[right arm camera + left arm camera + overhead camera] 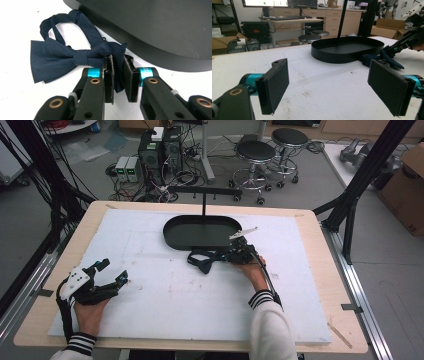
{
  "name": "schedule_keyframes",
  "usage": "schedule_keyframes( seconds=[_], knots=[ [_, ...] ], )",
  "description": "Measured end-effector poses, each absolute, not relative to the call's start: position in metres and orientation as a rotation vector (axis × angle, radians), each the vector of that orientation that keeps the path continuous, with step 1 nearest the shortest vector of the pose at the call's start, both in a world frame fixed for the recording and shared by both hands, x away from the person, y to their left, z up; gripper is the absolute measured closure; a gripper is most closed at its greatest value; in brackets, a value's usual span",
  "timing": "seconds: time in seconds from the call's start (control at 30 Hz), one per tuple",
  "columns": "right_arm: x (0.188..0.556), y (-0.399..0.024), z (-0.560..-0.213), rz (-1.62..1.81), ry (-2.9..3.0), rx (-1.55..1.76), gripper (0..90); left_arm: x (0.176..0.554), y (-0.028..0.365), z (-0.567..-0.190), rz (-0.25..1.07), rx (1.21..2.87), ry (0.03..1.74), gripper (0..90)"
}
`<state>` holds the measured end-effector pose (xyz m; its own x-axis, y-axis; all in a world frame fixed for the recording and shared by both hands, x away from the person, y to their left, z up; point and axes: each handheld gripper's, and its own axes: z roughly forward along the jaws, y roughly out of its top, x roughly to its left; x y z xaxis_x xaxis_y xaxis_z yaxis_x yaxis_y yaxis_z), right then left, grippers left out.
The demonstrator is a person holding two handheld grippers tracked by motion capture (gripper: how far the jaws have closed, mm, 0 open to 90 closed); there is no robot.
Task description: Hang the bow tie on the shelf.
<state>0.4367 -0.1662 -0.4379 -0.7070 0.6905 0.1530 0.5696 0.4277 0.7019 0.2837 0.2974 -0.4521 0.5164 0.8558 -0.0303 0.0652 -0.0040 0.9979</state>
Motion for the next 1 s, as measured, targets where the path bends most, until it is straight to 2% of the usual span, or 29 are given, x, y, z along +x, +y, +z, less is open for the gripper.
schedule_keyframes(
  seconds=[0.27, 1.0],
  knots=[
    [0.434, -0.167, -0.434, 1.144, 2.528, 1.083, 84.8, 0.284, 0.297, -0.452, 0.758, 1.454, 0.849, 17.6],
    [0.419, -0.169, -0.406, 1.280, 2.402, 0.943, 85.4, 0.283, 0.297, -0.452, 0.764, 1.455, 0.846, 17.6]
  ],
)
